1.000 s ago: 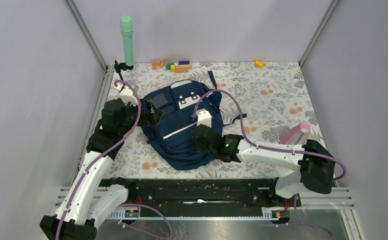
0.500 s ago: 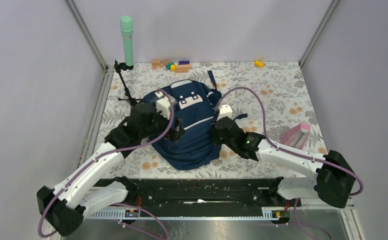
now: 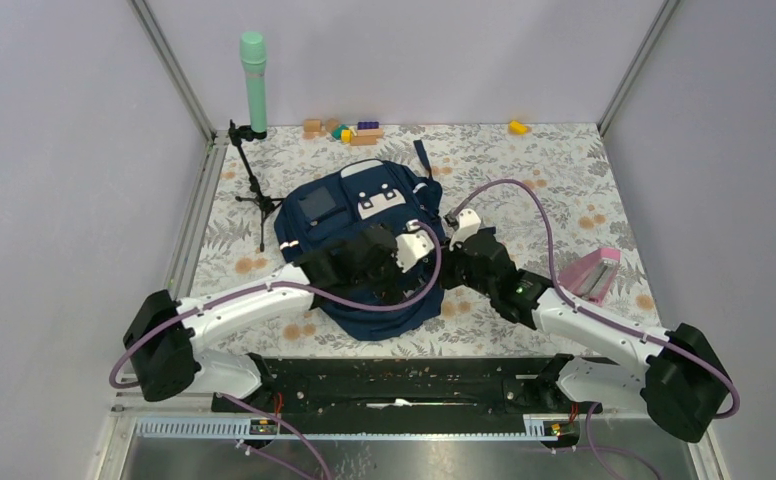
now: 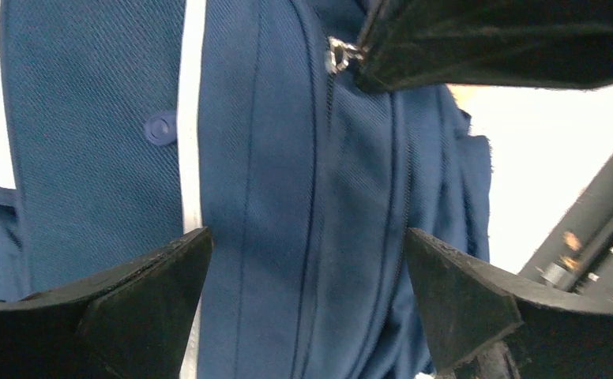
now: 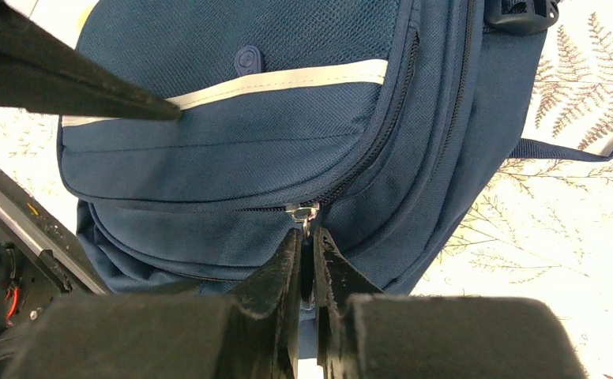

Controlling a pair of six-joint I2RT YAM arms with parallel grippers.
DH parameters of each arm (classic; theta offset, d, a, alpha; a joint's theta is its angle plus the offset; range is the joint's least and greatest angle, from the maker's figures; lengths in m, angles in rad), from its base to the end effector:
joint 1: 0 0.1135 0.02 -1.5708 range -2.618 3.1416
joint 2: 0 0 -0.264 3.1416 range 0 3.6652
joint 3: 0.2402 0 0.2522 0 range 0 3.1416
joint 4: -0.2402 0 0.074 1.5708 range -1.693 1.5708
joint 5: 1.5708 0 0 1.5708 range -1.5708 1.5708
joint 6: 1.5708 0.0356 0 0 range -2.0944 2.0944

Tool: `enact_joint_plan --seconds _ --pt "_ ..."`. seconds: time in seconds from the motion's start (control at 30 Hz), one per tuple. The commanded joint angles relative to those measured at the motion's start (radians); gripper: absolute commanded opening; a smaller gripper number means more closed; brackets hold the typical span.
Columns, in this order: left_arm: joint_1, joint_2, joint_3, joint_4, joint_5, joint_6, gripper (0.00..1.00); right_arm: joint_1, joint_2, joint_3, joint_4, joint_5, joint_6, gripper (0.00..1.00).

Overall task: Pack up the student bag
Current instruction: Zip the student bag at the center of the board.

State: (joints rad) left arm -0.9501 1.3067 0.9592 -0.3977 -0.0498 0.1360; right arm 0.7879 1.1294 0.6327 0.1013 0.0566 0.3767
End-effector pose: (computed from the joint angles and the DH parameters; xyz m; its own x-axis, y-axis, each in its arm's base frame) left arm 0.1657 -0.2287 0.2670 -0.2835 0.6293 -0.7236 0.8374 0.5302 0.1331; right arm 0.1794 0.1774 0.2460 -0.4994 0.0188 -0.8662 -0.5239 0.7897 0.3192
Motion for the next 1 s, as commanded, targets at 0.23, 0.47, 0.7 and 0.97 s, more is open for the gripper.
enact_joint_plan --seconds 0.23,0.47,0.7,0.97 --pt "-0.023 0.18 0.135 0.116 -0.251 0.107 0.48 -0.026 -0.088 -0.058 0.058 -0.072 -0.004 0.0" --pt "-0.051 0.124 0.09 0.063 -0.316 0.098 0.0 -0.084 -0.11 -0.075 0.048 -0.061 -0.016 0.0" --pt "-0.059 -0.013 0.014 -0.022 -0.342 0.051 0.0 -0.123 -0.105 -0.038 -0.007 -0.021 -0.07 0.0" --pt "-0.066 -0.183 -0.068 -0.077 -0.28 0.054 0.0 -0.171 -0.11 -0.016 -0.037 -0.034 -0.11 0.0"
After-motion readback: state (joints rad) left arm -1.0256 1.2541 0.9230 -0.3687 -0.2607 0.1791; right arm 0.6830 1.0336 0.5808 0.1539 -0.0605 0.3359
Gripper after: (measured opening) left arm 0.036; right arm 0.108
